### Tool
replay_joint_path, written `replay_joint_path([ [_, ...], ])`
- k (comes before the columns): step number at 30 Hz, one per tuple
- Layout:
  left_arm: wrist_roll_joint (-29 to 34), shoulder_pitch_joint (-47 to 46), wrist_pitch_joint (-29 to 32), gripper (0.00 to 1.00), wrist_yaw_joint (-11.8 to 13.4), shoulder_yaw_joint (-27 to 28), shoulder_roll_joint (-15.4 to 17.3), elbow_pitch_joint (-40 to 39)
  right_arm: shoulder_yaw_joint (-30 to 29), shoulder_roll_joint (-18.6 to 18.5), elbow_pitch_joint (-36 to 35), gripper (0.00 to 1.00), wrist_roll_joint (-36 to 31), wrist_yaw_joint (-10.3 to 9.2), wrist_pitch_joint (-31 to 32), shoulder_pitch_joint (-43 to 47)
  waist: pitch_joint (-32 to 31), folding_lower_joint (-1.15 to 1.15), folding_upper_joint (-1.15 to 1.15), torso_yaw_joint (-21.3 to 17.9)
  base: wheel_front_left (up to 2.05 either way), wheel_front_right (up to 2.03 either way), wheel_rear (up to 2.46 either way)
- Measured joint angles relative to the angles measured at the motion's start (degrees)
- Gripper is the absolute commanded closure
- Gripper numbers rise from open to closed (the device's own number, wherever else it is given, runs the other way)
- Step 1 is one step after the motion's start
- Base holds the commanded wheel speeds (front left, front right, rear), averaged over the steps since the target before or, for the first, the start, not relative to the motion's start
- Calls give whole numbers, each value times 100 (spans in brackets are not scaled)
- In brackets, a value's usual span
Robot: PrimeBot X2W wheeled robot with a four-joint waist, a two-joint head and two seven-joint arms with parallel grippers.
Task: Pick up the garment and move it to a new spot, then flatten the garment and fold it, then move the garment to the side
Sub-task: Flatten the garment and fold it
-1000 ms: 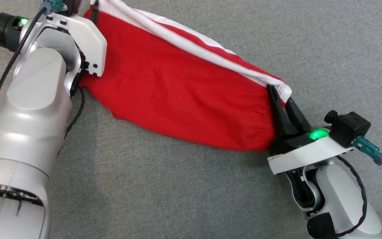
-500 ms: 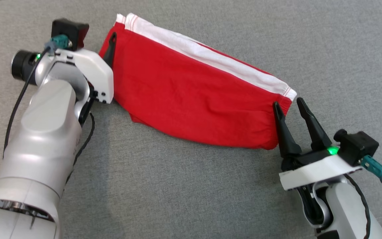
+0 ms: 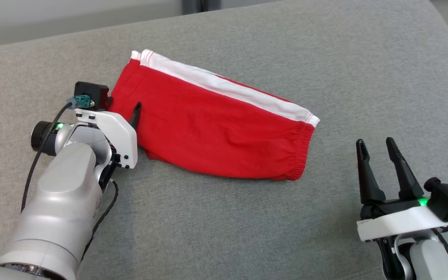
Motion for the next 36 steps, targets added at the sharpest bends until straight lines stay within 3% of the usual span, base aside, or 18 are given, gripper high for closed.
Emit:
replay_joint_path([
  [9,-205,4,364,0,434,166,313,168,-170,-1,-230,0,-25,0,-1,190,-77,0,0,-362,0,0,0],
  [19,-368,93,708,3,416,192,472,221,-97,0,-319,0,35,0,-1,203,1,0,0,-563,0,0,0],
  [20,-369,94,712,44,394,190,480,221,-92,0,-331,0,49,0,0,203,5,0,0,-580,0,0,0],
  [22,-369,104,710,100,359,152,480,222,-91,-1,-344,0,55,0,0,203,4,0,0,-606,0,0,0],
  [36,-588,698,-79,100,83,148,266,37,-380,0,-377,0,-103,0,-1,347,-376,0,0,-273,0,0,0],
])
